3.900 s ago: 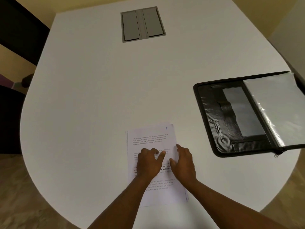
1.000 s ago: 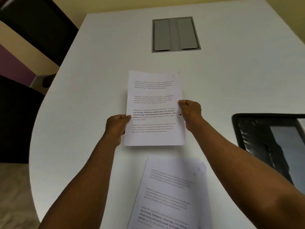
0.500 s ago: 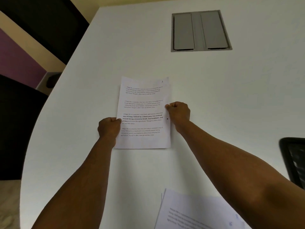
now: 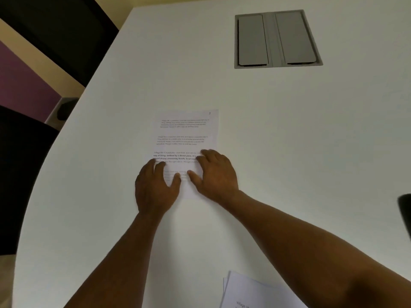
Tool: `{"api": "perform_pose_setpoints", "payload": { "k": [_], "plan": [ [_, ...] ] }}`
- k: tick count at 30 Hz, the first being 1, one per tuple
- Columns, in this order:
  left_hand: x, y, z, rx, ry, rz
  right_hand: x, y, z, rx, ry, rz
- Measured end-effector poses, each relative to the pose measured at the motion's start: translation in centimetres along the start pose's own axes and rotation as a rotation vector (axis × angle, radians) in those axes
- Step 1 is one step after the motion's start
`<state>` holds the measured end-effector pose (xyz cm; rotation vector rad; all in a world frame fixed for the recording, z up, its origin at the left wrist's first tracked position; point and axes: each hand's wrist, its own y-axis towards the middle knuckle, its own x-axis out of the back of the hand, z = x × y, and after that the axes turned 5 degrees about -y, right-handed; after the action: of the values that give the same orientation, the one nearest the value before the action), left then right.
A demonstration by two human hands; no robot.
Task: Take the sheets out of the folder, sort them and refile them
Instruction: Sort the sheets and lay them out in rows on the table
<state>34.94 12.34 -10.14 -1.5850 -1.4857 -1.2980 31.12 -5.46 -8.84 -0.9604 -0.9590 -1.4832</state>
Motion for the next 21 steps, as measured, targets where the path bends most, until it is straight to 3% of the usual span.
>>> {"api": "perform_pose_setpoints", "payload": {
  "k": [3, 7, 21],
  "plan": [
    [-0.8, 0.0, 1.1, 0.008, 0.101, 0.085, -0.9, 0.1, -0.2, 0.082, -0.135, 0.177],
    [-0.8, 1.4, 2.4, 0.028, 0.158, 0.140, -1.1, 2.2, 0.2, 0.136, -0.196, 0.253],
    [-0.4, 4.6, 6.5, 0.039, 0.171, 0.134, -3.3, 5.6, 2.7, 0.145, -0.217, 0.190]
  ]
}}
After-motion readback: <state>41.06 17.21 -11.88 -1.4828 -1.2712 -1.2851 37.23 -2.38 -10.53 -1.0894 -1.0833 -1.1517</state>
